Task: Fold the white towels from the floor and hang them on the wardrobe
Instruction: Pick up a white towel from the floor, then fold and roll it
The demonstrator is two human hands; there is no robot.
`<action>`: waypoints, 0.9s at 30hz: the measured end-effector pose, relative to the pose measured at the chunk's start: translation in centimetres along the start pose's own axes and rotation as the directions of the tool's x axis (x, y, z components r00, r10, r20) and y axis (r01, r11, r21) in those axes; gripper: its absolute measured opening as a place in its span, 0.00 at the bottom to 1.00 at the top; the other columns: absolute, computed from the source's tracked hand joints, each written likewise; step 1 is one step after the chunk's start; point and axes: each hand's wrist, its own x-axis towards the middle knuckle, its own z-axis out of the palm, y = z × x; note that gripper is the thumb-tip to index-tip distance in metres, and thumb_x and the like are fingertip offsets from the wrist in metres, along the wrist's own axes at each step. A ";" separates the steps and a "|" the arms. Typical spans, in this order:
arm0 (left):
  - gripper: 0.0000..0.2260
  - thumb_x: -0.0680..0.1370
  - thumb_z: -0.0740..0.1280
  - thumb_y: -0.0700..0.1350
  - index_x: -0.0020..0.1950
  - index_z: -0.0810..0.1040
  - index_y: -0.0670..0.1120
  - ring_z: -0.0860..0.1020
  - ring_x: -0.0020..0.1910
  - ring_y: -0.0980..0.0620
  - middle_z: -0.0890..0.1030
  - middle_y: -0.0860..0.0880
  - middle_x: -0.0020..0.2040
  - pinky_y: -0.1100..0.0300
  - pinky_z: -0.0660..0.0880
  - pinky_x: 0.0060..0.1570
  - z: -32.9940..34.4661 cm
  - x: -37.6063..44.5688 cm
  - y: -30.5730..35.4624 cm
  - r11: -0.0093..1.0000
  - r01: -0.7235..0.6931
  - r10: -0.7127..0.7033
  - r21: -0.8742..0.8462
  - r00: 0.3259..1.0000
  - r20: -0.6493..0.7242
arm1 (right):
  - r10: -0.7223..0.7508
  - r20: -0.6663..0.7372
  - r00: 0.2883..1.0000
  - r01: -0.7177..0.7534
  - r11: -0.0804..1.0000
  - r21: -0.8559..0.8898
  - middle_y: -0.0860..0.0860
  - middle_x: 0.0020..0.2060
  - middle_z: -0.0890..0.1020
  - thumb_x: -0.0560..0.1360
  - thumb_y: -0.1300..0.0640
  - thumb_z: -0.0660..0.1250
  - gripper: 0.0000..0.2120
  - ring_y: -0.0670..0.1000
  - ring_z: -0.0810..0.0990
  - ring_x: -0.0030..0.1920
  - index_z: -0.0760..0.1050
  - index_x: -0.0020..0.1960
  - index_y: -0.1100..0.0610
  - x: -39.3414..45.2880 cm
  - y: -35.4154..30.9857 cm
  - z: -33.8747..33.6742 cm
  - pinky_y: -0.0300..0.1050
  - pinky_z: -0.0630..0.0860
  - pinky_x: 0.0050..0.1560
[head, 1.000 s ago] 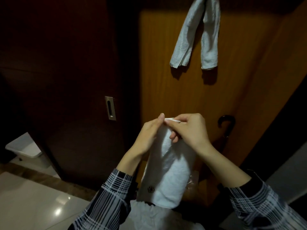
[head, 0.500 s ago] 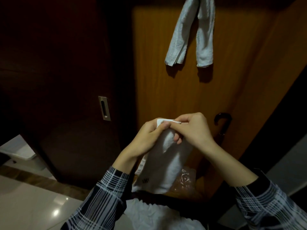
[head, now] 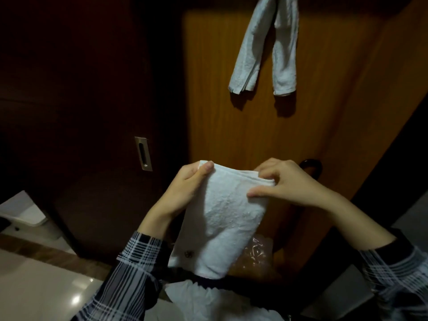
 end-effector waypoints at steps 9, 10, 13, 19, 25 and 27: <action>0.14 0.78 0.60 0.50 0.46 0.78 0.40 0.79 0.42 0.56 0.80 0.47 0.43 0.64 0.73 0.42 -1.7 0.4 -0.5 0.991 0.008 -0.006 0.137 1.000 -0.015 | -0.117 -0.146 0.982 0.126 0.990 0.054 0.50 0.29 0.75 0.75 0.45 0.64 0.16 0.49 0.74 0.33 0.72 0.31 0.49 -0.5 1.2 0.4 0.44 0.67 0.35; 0.12 0.79 0.60 0.48 0.46 0.78 0.41 0.79 0.41 0.57 0.80 0.48 0.42 0.65 0.73 0.42 -1.8 0.4 -0.8 0.986 0.015 -0.012 0.163 1.000 -0.018 | -0.124 -0.140 0.982 0.134 0.989 0.061 0.49 0.29 0.76 0.75 0.45 0.63 0.15 0.48 0.74 0.32 0.73 0.32 0.50 -0.6 1.4 0.6 0.45 0.67 0.35; 0.13 0.81 0.61 0.48 0.47 0.78 0.40 0.79 0.42 0.57 0.80 0.50 0.42 0.64 0.73 0.43 -2.1 0.3 -1.5 0.975 0.026 -0.025 0.219 1.000 -0.006 | -0.143 -0.144 0.979 0.157 0.983 0.091 0.49 0.35 0.81 0.74 0.44 0.63 0.17 0.46 0.78 0.35 0.82 0.41 0.56 -1.1 1.5 1.1 0.46 0.71 0.36; 0.14 0.81 0.60 0.46 0.50 0.78 0.37 0.75 0.29 0.57 0.78 0.51 0.35 0.67 0.71 0.29 -2.4 -0.2 -1.6 0.969 0.130 -0.140 0.212 0.989 0.036 | -0.228 -0.101 0.968 0.229 0.973 -0.003 0.51 0.40 0.84 0.77 0.50 0.61 0.19 0.42 0.73 0.25 0.70 0.68 0.42 -1.8 1.1 1.3 0.30 0.65 0.28; 0.11 0.81 0.60 0.43 0.53 0.79 0.37 0.82 0.42 0.53 0.81 0.45 0.44 0.60 0.81 0.38 -1.5 -0.8 -1.6 0.968 0.252 -0.251 -0.019 0.968 0.013 | -0.410 0.073 0.909 0.415 0.883 -0.220 0.45 0.29 0.80 0.71 0.54 0.58 0.21 0.45 0.75 0.28 0.79 0.61 0.48 -2.2 -0.4 1.5 0.40 0.74 0.29; 0.14 0.80 0.61 0.43 0.55 0.77 0.32 0.82 0.44 0.49 0.80 0.40 0.47 0.59 0.81 0.41 -1.3 -0.9 -1.8 0.966 0.255 -0.254 -0.047 0.967 0.017 | -0.335 0.216 0.917 0.379 0.900 -0.214 0.45 0.31 0.76 0.68 0.53 0.60 0.24 0.42 0.71 0.30 0.76 0.64 0.47 -2.7 -1.2 1.5 0.35 0.69 0.31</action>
